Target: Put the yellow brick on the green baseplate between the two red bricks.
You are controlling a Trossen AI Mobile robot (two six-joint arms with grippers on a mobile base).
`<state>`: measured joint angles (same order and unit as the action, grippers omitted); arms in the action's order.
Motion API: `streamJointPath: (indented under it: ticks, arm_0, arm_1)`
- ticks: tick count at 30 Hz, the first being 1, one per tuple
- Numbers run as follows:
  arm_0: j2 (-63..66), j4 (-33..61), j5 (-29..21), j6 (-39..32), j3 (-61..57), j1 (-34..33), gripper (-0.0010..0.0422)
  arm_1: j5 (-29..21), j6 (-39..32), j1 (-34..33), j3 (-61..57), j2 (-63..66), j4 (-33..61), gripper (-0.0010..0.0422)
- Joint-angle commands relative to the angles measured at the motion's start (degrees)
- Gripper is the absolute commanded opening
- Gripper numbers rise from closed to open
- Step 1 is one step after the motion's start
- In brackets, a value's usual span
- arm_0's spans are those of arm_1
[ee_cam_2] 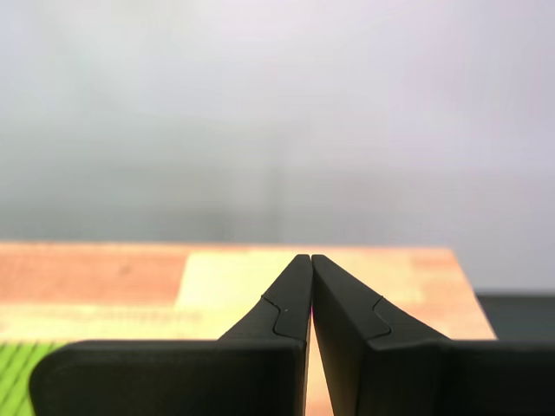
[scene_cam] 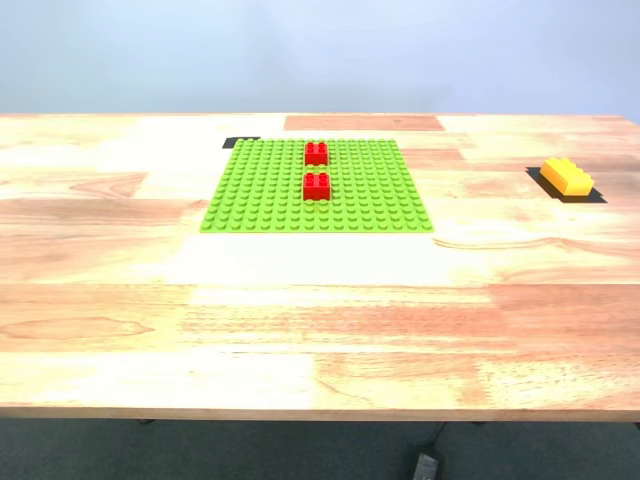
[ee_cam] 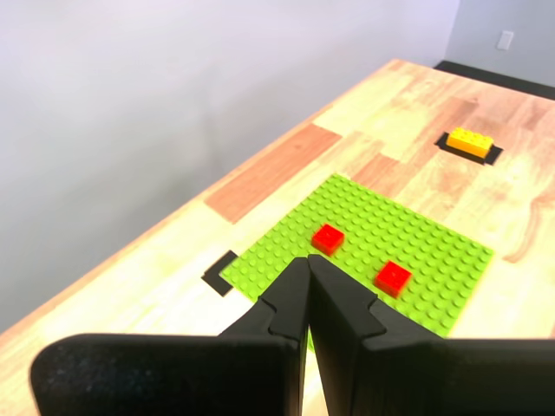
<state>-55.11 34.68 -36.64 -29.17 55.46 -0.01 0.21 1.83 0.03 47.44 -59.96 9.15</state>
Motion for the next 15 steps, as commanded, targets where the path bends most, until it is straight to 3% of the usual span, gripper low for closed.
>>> streamJointPath:
  ticks: [1, 8, 11, 15]
  arm_0:
    - [0.07, 1.66, 0.17, -0.17, 1.01, 0.00, 0.0000]
    - [0.11, -1.27, 0.17, -0.20, -0.04, 0.00, 0.0000]
    - [0.09, -1.27, 0.13, -0.22, -0.35, 0.00, 0.0000]
    - [0.07, -0.98, 0.15, -0.22, -0.63, 0.00, 0.0000]
  arm_1:
    - [1.46, 1.29, -0.17, 6.01, -1.22, 13.33, 0.0000]
    - [2.69, 5.66, -1.70, 22.75, -10.49, 37.86, 0.0023]
    - [2.91, 5.95, -1.57, 27.52, -14.64, 43.60, 0.0068]
    - [2.89, 5.35, -1.62, 29.90, -18.40, 44.22, 0.0148]
